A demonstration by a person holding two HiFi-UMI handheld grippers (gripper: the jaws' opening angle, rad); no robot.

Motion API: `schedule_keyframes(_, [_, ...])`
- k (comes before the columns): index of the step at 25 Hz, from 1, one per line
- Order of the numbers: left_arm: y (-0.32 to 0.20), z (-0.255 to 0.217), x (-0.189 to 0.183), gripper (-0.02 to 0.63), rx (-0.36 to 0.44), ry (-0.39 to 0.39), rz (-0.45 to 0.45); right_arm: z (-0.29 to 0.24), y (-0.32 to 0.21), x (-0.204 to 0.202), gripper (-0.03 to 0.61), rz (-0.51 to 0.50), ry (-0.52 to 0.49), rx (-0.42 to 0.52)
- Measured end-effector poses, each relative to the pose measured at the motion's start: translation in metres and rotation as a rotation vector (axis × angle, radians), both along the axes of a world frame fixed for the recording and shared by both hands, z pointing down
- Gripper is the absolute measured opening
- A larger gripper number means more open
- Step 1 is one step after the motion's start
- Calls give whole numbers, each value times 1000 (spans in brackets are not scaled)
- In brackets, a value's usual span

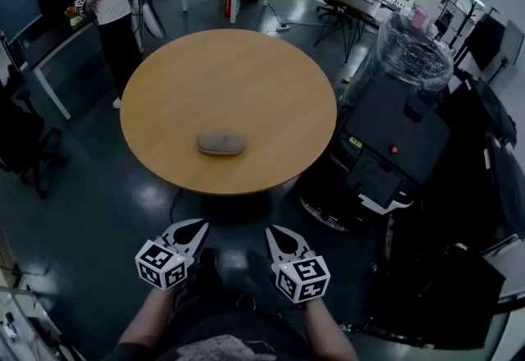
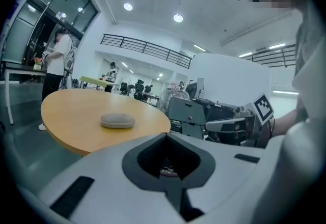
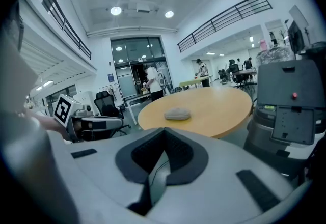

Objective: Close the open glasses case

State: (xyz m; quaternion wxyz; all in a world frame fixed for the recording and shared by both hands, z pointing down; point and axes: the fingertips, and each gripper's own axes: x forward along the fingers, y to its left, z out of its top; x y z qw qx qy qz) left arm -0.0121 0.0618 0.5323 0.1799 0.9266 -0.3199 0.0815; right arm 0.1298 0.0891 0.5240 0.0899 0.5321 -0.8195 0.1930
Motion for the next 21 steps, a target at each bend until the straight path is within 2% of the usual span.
schedule_keyframes(6, [28, -8, 11, 8, 23, 9, 3, -1, 31, 12, -11, 1, 10, 7])
schedule_keyframes(10, [45, -8, 14, 8, 26, 8, 6, -3, 48, 16, -11, 4, -24, 3])
schedule_keyframes(21, [74, -14, 1, 8, 39, -3, -27, 1, 79, 8, -11, -22, -36, -9])
